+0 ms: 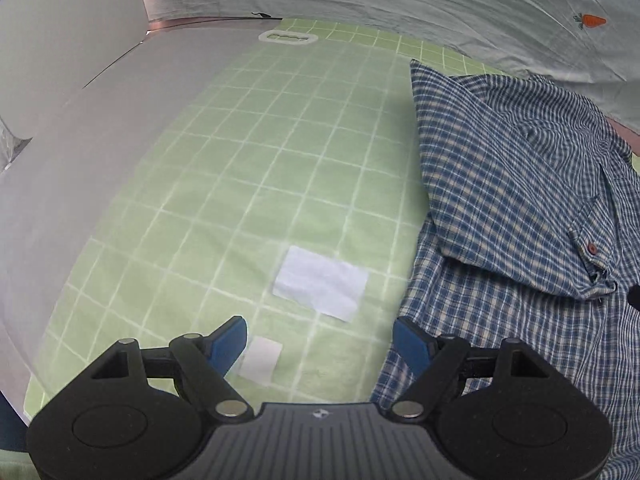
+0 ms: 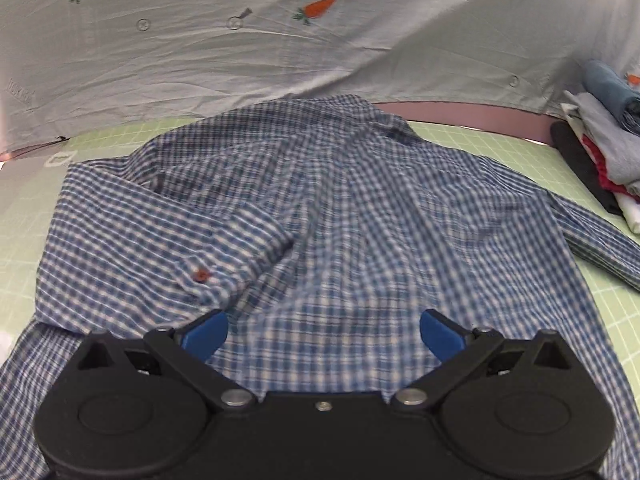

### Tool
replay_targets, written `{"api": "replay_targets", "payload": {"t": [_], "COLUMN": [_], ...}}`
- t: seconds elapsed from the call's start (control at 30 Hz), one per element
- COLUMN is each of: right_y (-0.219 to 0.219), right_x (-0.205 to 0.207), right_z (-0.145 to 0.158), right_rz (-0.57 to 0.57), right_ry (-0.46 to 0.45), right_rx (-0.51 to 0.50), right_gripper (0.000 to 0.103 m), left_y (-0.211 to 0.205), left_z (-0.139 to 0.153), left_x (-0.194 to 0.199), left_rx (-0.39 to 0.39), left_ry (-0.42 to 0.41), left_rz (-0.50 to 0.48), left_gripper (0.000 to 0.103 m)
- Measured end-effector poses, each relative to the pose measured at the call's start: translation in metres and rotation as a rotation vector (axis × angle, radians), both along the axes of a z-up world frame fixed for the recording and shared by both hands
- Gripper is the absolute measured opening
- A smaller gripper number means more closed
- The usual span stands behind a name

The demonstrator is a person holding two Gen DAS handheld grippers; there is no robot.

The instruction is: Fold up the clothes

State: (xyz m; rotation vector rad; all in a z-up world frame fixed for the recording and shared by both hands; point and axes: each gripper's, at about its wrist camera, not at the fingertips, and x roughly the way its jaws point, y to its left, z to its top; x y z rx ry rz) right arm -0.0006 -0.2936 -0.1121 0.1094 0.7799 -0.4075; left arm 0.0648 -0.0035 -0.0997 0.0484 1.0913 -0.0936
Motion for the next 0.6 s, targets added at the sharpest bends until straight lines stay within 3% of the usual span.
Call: {"api": "replay_targets", "payload": {"t": [0.13, 0.23, 0.47, 0.6], "right_y": [0.027, 0.031, -0.006, 0.005], "right_x": [0.028, 0.035, 0.009, 0.012], "right_z": [-0.015, -0.026, -0.011, -0.006], "right_rz": [0.082, 0.059, -0.194, -0.139], "right_ry": [0.077, 0.137, 0.098, 0.08], "right_rx": [-0.057, -0.134, -0.149, -0.165], "right_gripper": [0.103, 0.103, 0.103, 0.103], "left_y": [0.005, 0.007, 0.007, 0.001], "left_z": [-0.001, -0.003, -0.011, -0.011], "left_x": [0.005, 0.012, 0.024, 0.027], "left_rx": [-0.005, -0.006, -0.027, -0.028], "left_ry": [-0.007, -0.002, 0.025, 0.025], "left_rz": [-0.03, -0.045, -0.057, -0.082], "left_gripper": [0.082, 0.082, 0.082, 0.082]}}
